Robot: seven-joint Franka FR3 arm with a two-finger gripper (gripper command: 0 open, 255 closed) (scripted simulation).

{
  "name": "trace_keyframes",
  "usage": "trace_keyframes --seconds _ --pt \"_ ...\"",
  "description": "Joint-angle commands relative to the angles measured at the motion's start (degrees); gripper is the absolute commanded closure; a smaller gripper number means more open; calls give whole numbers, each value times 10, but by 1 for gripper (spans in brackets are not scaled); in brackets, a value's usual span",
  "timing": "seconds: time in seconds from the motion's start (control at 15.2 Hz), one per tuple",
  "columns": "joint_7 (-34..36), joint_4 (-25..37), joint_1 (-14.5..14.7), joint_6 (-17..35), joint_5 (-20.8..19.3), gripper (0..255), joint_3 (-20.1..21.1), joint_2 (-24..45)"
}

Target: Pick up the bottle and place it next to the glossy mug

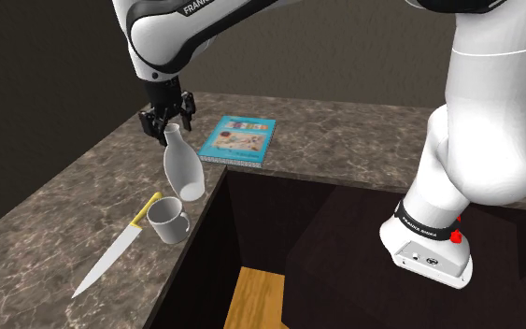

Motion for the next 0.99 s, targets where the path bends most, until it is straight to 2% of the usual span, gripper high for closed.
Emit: trace_keyframes --seconds 0.0,0.2,0.46,0.92 --pt "0 0 0 0 0 0 0 0" --pt "0 0 0 0 0 0 0 0" --pt "-1 45 1 -65 1 0 1 -20" --pt "-1 45 1 -65 1 0 1 -20"
